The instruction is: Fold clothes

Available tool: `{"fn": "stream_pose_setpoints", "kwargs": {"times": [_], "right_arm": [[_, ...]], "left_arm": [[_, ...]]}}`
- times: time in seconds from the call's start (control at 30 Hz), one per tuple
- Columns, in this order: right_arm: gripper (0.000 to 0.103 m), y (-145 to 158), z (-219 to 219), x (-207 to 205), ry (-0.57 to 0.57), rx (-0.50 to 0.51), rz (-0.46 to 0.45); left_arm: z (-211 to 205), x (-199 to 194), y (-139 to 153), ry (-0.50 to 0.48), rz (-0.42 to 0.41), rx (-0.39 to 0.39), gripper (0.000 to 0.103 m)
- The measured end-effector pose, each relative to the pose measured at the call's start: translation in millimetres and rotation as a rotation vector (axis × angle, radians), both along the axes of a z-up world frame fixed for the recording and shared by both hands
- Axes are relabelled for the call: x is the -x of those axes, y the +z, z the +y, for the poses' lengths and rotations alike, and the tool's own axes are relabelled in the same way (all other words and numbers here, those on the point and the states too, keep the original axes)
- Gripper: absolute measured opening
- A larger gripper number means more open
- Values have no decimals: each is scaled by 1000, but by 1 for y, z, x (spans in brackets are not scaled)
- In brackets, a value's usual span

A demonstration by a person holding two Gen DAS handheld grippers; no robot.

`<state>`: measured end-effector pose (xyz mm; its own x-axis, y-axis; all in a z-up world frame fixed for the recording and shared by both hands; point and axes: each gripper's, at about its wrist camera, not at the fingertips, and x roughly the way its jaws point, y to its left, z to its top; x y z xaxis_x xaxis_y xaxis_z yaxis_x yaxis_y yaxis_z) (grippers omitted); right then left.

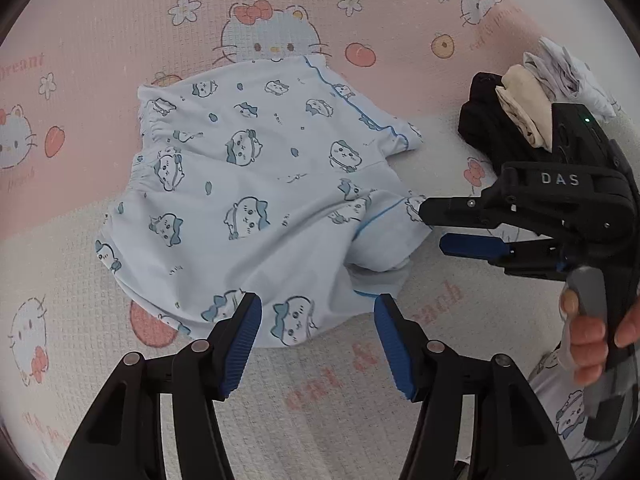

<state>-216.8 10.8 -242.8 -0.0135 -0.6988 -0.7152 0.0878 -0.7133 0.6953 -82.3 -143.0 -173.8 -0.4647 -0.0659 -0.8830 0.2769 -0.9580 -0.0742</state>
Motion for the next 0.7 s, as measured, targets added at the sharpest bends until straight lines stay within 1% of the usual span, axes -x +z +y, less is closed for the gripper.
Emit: {"fn": "stream_pose_setpoints", "kwargs": {"times": [0.03, 0.2, 0.37, 0.47, 0.53, 0.7], "right_arm": [[50, 2, 2, -3, -2, 8, -2], [52, 4, 8, -15, 3, 3, -5], [52, -7, 11, -14, -21, 49, -78], [53, -14, 11, -11, -46, 69, -114], [57, -20, 8, -9, -47, 77, -139], [58, -36, 0, -3, -50, 93, -198]], "left_arm": [[3, -1, 1, -2, -1, 5, 56], [22, 3, -4, -47, -11, 28, 56], [37, 9, -13, -91, -36, 77, 56], [44, 15, -21, -124, -62, 147, 56], [49, 19, -28, -153, -81, 203, 56], [59, 30, -47, -229, -125, 301, 56]]}}
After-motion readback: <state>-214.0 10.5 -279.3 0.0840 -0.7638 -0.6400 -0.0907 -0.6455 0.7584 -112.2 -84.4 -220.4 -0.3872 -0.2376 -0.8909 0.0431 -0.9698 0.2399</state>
